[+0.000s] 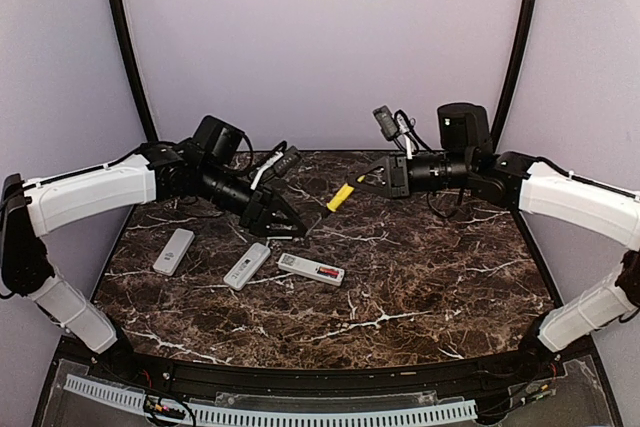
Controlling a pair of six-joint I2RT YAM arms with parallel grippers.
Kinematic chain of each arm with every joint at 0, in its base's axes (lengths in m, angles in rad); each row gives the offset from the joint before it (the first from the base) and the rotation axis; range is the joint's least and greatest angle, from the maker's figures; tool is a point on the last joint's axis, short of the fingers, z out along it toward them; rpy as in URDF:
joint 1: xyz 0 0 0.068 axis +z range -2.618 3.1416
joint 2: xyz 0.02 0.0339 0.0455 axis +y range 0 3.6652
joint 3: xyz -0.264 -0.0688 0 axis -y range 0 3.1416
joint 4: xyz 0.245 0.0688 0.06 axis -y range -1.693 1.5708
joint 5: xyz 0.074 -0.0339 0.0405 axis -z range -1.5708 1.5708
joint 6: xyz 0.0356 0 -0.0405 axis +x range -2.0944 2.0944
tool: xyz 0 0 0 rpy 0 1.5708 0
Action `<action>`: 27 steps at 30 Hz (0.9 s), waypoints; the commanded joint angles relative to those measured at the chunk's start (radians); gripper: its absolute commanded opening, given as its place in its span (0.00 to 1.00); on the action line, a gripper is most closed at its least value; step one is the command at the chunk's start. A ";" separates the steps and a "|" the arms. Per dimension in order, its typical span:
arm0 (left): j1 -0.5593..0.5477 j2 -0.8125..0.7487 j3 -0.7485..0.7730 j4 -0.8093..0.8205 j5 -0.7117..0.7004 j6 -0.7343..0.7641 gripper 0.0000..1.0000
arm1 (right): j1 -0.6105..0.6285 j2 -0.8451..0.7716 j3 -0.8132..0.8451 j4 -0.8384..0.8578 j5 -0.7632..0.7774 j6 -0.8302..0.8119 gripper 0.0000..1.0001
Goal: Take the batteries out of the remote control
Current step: Pass from the left arm to the right
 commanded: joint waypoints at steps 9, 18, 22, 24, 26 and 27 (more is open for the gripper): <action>0.083 -0.111 -0.131 0.128 -0.442 -0.312 0.81 | 0.100 -0.015 -0.012 -0.190 0.714 -0.004 0.00; 0.095 0.102 -0.010 -0.032 -0.464 -0.271 0.79 | 0.134 0.029 -0.093 -0.231 0.836 0.331 0.00; 0.095 0.170 -0.007 -0.071 -0.503 -0.256 0.71 | 0.161 0.023 -0.120 -0.219 0.843 0.391 0.00; 0.095 0.188 -0.012 -0.073 -0.519 -0.252 0.64 | 0.170 0.023 -0.124 -0.223 0.844 0.404 0.00; 0.095 0.204 -0.016 -0.066 -0.524 -0.253 0.61 | 0.180 0.028 -0.123 -0.222 0.839 0.409 0.00; 0.095 0.216 -0.017 -0.063 -0.522 -0.254 0.60 | 0.184 0.031 -0.122 -0.219 0.837 0.410 0.00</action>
